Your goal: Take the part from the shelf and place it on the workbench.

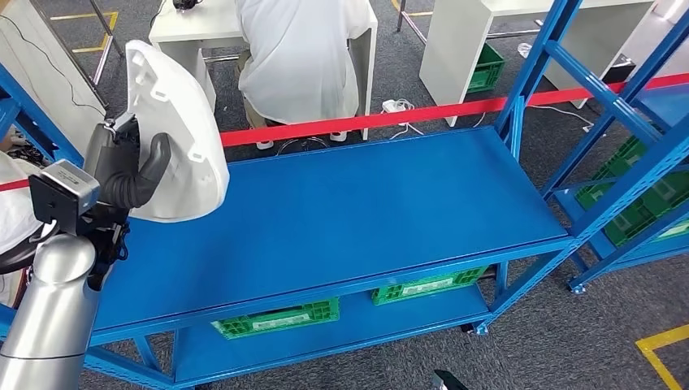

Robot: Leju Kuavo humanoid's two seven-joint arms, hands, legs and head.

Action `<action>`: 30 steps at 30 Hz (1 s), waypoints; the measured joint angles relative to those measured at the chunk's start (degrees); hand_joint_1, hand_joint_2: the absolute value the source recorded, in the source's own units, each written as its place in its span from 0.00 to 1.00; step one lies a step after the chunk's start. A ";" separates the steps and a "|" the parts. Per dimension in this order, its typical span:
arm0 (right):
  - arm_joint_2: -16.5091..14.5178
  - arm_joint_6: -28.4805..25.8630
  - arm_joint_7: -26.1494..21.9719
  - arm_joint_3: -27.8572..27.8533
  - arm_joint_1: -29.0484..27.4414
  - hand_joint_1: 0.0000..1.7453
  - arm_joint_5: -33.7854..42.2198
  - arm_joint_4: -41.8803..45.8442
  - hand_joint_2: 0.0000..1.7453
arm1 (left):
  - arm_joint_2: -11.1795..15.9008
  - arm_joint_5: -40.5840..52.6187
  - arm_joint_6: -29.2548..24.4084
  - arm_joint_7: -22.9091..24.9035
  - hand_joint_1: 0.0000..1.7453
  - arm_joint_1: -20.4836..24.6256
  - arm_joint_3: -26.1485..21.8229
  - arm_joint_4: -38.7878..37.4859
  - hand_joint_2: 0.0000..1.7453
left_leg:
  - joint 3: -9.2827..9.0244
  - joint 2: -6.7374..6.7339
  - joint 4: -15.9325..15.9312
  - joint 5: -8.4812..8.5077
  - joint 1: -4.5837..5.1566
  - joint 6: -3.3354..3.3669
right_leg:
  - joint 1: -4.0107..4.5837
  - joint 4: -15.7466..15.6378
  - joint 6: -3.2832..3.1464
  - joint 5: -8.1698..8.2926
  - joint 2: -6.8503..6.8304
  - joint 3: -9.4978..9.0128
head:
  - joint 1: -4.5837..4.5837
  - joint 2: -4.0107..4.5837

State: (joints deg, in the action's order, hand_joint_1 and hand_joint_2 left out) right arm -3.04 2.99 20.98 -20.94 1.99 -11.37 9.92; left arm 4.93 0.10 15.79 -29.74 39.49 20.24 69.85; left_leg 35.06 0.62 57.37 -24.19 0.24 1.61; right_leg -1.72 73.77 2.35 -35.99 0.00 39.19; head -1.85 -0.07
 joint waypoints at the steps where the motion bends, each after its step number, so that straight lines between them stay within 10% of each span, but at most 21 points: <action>1: 0.01 0.00 0.00 0.00 0.00 0.00 -0.05 0.00 0.00 | 0.01 0.21 0.04 0.09 1.00 -0.41 -0.04 0.33 1.00 | 0.28 0.01 0.29 0.00 0.00 -0.03 | 0.01 -0.02 -0.02 0.70 0.00 -0.14 | -0.01 0.00; 5: 0.03 0.00 -0.02 0.00 0.15 0.00 -0.28 0.00 0.00 | 0.04 0.69 0.13 0.37 1.00 -0.90 -0.20 1.64 1.00 | 1.53 0.28 1.80 -0.01 -0.10 -1.01 | 0.12 -12.02 -0.57 5.94 0.15 -6.65 | -0.03 0.00; 9: -0.01 -0.02 -0.06 0.00 0.31 0.00 -0.52 0.00 0.00 | 0.24 1.73 0.52 0.86 1.00 -1.48 -0.53 2.91 1.00 | 2.23 0.57 2.27 0.44 -0.01 -2.76 | 0.28 -13.28 -2.47 6.61 0.30 -6.39 | 0.07 0.00; 14: -0.07 -0.18 -0.05 -0.01 0.32 0.00 -0.76 0.00 0.00 | 0.56 2.47 0.81 0.97 1.00 -2.42 -1.07 3.88 1.00 | 6.31 -0.10 14.56 -9.08 -0.54 -4.33 | 0.30 -13.43 -3.87 8.67 -0.13 -4.24 | 0.28 0.00; 16: -0.07 -0.17 -0.06 -0.01 0.31 0.00 -0.81 0.00 0.00 | 0.59 2.53 0.96 1.10 1.00 -2.90 -1.09 4.03 1.00 | 6.14 -0.15 17.98 -10.05 -0.62 -4.45 | 0.38 -13.36 -3.80 9.50 -0.25 -3.13 | 0.28 0.00; 21: -0.08 -0.16 -0.04 -0.02 0.32 0.00 -0.99 0.00 0.00 | 0.55 3.07 1.15 1.58 1.00 -3.27 -1.20 5.32 1.00 | -5.20 -0.14 2.52 -6.29 -0.25 -3.35 | 0.36 -13.48 -2.68 11.44 -0.25 -1.59 | 0.26 0.00; 24: -0.15 -0.14 -0.15 -0.04 0.28 0.00 -0.94 0.00 0.00 | 0.51 3.55 1.21 1.87 1.00 -3.43 -1.26 5.80 1.00 | -5.30 -0.16 0.85 -5.49 0.19 -2.05 | 0.14 -14.05 -1.48 12.60 -0.17 -1.47 | 0.45 0.00; 26: -0.22 -0.13 -0.09 -0.08 0.16 0.00 -0.87 0.00 0.00 | 0.42 3.78 1.24 2.02 1.00 -3.50 -1.27 5.99 1.00 | -4.61 -0.36 0.49 -4.33 0.06 -1.00 | 0.11 -12.65 -1.02 10.64 -0.08 -0.62 | 0.49 0.00; 30: -0.31 -0.11 0.42 -0.22 0.23 0.00 -0.82 0.00 0.00 | 0.25 4.58 1.37 2.19 1.00 -3.79 -1.27 6.23 1.00 | -1.62 -0.45 0.68 -1.98 0.26 -0.05 | 0.43 -0.37 -1.01 1.91 -0.03 2.78 | 0.40 0.00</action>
State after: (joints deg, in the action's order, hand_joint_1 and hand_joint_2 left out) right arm -3.34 2.88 21.40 -21.16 2.22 -12.20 9.92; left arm 5.19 4.68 17.16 -27.56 35.70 18.97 76.08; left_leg 33.44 0.17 58.05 -26.17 0.50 1.56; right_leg -1.30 73.39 1.34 -34.08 -0.03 41.98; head -1.45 -0.07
